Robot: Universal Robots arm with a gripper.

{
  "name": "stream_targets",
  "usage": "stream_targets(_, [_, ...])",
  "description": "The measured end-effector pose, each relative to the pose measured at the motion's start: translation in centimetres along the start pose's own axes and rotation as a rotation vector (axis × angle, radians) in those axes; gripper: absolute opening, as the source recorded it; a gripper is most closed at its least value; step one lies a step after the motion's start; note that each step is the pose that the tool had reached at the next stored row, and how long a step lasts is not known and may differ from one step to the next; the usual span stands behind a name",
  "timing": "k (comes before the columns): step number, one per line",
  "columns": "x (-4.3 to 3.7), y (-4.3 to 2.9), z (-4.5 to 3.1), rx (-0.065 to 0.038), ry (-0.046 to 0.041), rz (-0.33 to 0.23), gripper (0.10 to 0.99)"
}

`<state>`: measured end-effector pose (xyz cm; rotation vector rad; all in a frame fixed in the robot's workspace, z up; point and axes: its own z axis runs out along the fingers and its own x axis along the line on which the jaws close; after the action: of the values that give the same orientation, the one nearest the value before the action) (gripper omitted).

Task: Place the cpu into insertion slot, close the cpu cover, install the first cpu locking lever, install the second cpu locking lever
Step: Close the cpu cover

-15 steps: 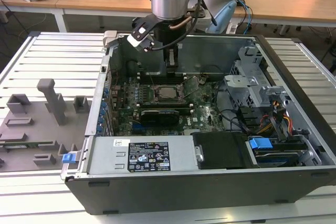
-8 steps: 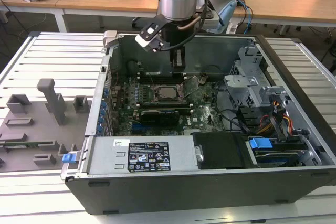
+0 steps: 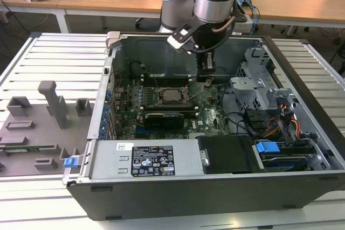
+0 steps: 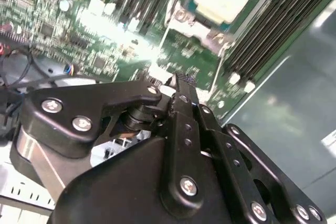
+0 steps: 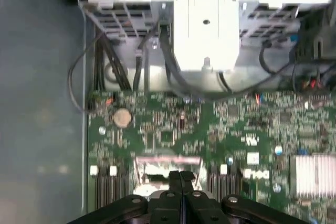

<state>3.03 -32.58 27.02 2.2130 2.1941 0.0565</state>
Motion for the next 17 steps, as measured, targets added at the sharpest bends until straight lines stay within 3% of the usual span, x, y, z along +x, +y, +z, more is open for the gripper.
stream_targets(2, [-0.03, 1.04, 0.05, 0.007, -0.0001, 0.0, 0.106])
stream_targets(4, [-0.04, 2.54, 0.15, 0.014, 0.0, 0.0, 0.106])
stream_targets(6, [-0.04, 3.19, 0.56, 0.02, -0.0001, 0.0, 0.106])
stream_targets(9, [-0.04, 3.54, 1.12, 0.026, -0.0002, 0.0, 0.106])
stream_targets(17, [0.24, 3.53, 2.54, 0.034, -0.0004, 0.0, 0.106])
